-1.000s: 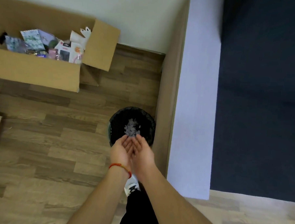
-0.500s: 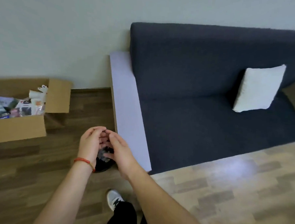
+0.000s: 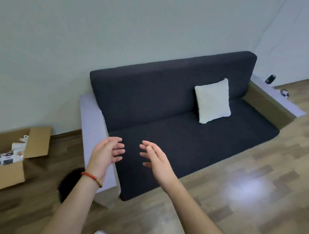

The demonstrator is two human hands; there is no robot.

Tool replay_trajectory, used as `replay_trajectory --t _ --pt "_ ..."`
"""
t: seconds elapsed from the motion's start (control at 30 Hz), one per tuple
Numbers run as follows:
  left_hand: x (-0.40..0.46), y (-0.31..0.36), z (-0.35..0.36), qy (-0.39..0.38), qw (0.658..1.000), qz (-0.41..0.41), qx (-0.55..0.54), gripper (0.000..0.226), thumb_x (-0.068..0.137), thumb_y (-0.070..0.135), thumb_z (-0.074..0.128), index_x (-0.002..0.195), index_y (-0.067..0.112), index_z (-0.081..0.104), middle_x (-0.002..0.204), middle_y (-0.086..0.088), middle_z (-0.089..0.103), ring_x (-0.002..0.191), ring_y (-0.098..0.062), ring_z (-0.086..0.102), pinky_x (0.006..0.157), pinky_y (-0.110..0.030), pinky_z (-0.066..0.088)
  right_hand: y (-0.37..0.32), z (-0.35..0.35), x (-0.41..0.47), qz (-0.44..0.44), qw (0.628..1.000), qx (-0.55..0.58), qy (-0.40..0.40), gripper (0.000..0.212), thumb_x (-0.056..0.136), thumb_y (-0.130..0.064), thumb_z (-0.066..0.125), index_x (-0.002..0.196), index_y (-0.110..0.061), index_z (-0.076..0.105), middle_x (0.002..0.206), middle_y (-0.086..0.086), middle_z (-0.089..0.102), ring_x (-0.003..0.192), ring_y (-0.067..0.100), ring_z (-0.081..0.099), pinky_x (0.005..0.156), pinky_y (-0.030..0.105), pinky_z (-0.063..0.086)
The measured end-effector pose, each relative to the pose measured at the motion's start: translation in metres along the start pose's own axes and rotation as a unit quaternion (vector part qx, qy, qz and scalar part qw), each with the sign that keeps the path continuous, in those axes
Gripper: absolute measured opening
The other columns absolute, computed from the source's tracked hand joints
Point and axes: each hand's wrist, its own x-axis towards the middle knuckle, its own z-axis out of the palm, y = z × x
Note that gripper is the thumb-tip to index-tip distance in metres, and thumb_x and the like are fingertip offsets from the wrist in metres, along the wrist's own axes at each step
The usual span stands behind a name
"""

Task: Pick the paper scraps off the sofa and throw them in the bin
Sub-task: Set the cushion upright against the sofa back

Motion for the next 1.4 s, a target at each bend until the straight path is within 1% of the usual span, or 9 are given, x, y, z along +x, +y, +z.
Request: replay_trajectory --t 0.1,0.27,0.43,0.63,0.77,0.9,1.17,1.27,1.4 --pt "-0.047 0.002 0.069 -0.024 1.000 0.015 -0.002 0.023 0.107 0.022 0.053 0.107 0.015 0.075 0.100 -0.011 0.077 0.092 -0.024 0.077 0.074 -0.035 0.063 -0.005 -0.076 -0.037 -0.018 0.999 0.007 0.036 0.028 0.113 -0.037 0.044 0.125 -0.039 0.070 0.122 -0.011 0.075 0.113 0.009 0.071 0.093 0.035 0.059" --pt "-0.117 -0.004 0.181 -0.083 0.996 0.039 0.005 0.024 0.105 0.011 0.050 0.104 0.009 0.075 0.088 -0.010 0.074 0.076 -0.020 0.073 0.067 -0.034 0.061 -0.009 -0.193 -0.091 -0.043 0.997 0.002 0.068 0.030 0.101 -0.048 0.047 0.107 -0.044 0.076 0.111 -0.007 0.078 0.102 0.011 0.074 0.086 0.031 0.059" --pt "-0.148 -0.003 0.249 -0.106 0.994 0.034 -0.014 0.022 0.107 0.017 0.051 0.108 0.008 0.071 0.081 -0.008 0.073 0.072 -0.021 0.070 0.065 -0.036 0.057 0.000 -0.281 -0.110 -0.046 0.992 0.003 0.121 0.031 0.112 -0.031 0.048 0.106 -0.040 0.077 0.105 -0.002 0.079 0.096 0.013 0.074 0.083 0.033 0.058" --pt "-0.123 -0.006 0.292 -0.145 0.988 0.040 0.020 0.023 0.107 0.023 0.053 0.107 0.015 0.074 0.086 -0.011 0.074 0.073 -0.022 0.071 0.063 -0.035 0.059 0.015 -0.353 -0.095 -0.025 0.987 0.029 0.157 0.030 0.113 -0.023 0.049 0.109 -0.029 0.079 0.103 0.004 0.079 0.091 0.016 0.074 0.080 0.032 0.058" --pt "-0.078 -0.008 0.337 -0.145 0.988 0.024 0.037 0.026 0.107 0.023 0.052 0.100 0.024 0.077 0.089 -0.010 0.076 0.076 -0.021 0.072 0.066 -0.035 0.059 0.020 -0.406 -0.057 -0.008 0.984 0.040 0.176 0.029 0.112 -0.020 0.049 0.111 -0.021 0.078 0.102 0.008 0.079 0.089 0.018 0.073 0.079 0.034 0.056" --pt "-0.016 -0.007 0.402 -0.143 0.989 0.004 0.044 0.025 0.108 0.021 0.050 0.105 0.020 0.075 0.090 -0.008 0.078 0.076 -0.019 0.073 0.065 -0.032 0.060 0.022 -0.466 0.014 0.012 0.984 0.030 0.175 0.029 0.113 -0.018 0.048 0.112 -0.019 0.077 0.101 0.011 0.078 0.087 0.017 0.072 0.078 0.033 0.055" --pt "0.088 0.055 0.523 -0.139 0.990 0.005 0.032 0.024 0.105 0.021 0.051 0.105 0.020 0.076 0.091 -0.006 0.078 0.080 -0.019 0.073 0.068 -0.034 0.060 -0.020 -0.549 0.157 0.006 0.989 0.016 0.149 0.029 0.113 -0.021 0.048 0.111 -0.022 0.077 0.102 0.009 0.078 0.086 0.014 0.072 0.079 0.034 0.057" --pt "0.116 0.084 0.555 -0.143 0.990 0.009 0.016 0.024 0.102 0.031 0.055 0.105 0.019 0.075 0.091 -0.007 0.077 0.081 -0.021 0.073 0.069 -0.036 0.059 -0.038 -0.573 0.200 0.004 0.989 0.011 0.148 0.027 0.112 -0.022 0.049 0.111 -0.024 0.076 0.102 0.005 0.078 0.088 0.013 0.072 0.080 0.033 0.058" --pt "0.158 0.113 0.599 -0.132 0.991 0.022 0.013 0.035 0.087 0.044 0.059 0.104 0.019 0.076 0.089 -0.006 0.077 0.079 -0.021 0.073 0.067 -0.035 0.059 -0.052 -0.614 0.260 -0.008 0.990 0.000 0.142 0.024 0.109 -0.027 0.052 0.109 -0.034 0.075 0.105 -0.008 0.077 0.093 0.009 0.074 0.079 0.028 0.060"
